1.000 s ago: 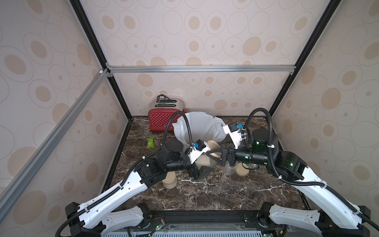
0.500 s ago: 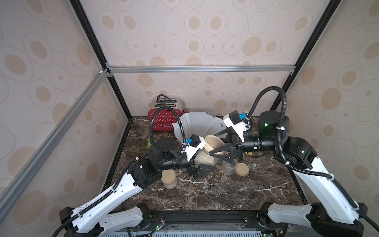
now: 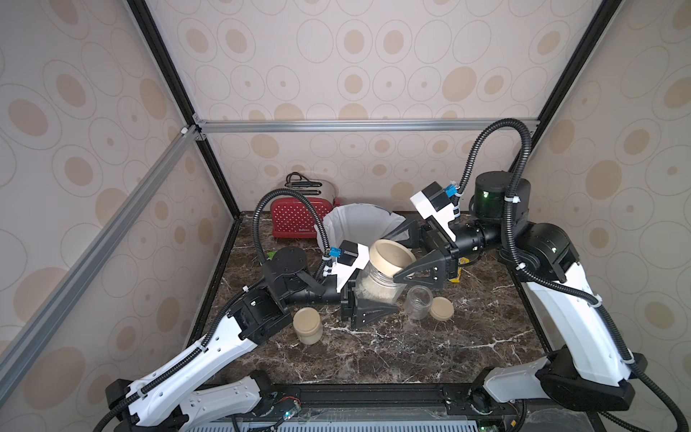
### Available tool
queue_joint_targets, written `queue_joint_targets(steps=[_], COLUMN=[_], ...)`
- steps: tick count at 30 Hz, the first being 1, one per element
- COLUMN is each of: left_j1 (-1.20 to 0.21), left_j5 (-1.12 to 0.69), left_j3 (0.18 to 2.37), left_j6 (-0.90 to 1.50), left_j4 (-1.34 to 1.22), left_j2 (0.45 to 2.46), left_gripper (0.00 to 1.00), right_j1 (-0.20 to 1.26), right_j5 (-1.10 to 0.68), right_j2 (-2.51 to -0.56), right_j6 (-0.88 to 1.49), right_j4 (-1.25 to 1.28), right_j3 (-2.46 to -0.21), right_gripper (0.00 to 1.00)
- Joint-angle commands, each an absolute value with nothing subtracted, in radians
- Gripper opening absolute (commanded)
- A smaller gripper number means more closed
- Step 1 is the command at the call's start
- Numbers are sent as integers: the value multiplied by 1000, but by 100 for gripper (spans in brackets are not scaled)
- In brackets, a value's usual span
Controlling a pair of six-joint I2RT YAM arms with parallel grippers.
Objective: Empty moldy rice from jars
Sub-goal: Unscrew the lid from the jar.
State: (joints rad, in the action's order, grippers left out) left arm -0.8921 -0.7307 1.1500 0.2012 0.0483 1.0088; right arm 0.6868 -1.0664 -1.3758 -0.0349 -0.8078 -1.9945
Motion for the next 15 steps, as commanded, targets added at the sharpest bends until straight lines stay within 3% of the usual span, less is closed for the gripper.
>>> queue_joint_targets(steps=[1, 15], left_j1=[-898, -899], left_j5=[-709, -635], left_j3=[1143, 1088], left_j6=[201, 189], left_j4=[65, 87], left_j2=[1019, 961], left_gripper=[36, 36], right_j1=[686, 613], right_j5=[-1052, -930], right_j2=[-1364, -1318], right_j6=[-41, 5], right_j4=[-720, -635], right_j3=[-1970, -1862], right_gripper=[49, 47])
